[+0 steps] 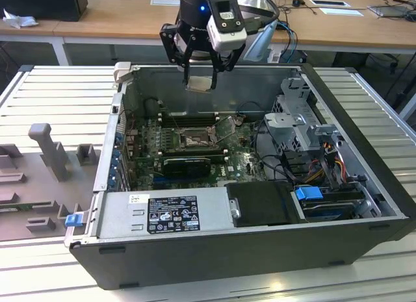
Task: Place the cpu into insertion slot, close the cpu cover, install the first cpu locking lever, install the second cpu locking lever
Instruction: 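Place the cpu into insertion slot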
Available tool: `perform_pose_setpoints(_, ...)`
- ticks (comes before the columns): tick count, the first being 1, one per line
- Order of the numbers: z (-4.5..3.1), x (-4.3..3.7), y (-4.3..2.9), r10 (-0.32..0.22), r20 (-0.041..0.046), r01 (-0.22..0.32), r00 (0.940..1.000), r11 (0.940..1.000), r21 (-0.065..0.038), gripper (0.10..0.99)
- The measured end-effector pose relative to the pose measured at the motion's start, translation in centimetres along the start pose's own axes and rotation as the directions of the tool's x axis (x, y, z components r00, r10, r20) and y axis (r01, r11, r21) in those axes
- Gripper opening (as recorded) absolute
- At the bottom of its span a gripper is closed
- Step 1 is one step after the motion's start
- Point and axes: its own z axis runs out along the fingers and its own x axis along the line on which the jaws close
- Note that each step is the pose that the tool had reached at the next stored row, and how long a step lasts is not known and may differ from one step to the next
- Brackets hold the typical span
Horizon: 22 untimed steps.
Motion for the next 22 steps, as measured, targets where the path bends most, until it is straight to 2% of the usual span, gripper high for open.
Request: perform_pose_setpoints(22,0.05,0.01,0.05,0.094,0.0083,-0.094,0.9956,0.9956,-0.001,0.541)
